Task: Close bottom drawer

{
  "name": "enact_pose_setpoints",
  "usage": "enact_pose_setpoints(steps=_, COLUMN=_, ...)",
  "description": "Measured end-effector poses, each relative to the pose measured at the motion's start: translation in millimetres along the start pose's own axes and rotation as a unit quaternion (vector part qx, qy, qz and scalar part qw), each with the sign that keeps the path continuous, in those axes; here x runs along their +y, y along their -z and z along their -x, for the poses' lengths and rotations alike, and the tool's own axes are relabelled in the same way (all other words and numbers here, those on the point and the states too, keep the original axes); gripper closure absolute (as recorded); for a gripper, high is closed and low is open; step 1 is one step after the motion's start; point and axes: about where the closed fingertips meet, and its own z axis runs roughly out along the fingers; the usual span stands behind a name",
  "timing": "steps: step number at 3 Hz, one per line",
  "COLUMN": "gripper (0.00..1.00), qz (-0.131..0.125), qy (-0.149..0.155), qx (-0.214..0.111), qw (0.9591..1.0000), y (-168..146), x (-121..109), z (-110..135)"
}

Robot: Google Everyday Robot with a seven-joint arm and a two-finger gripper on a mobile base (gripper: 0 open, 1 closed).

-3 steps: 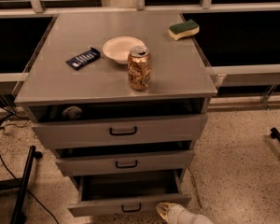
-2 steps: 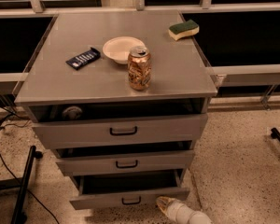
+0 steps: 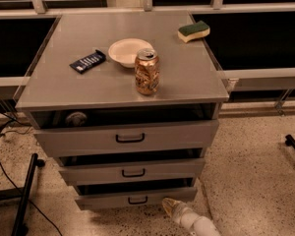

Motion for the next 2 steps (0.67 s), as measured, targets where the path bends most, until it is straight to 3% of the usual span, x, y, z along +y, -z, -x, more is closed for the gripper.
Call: enact_pose_setpoints(steps=2, gripper=1.00, qz=-0.038, qy=0.015, qx=0.003, qw=0.9992, y=-20, x=-23, z=-6)
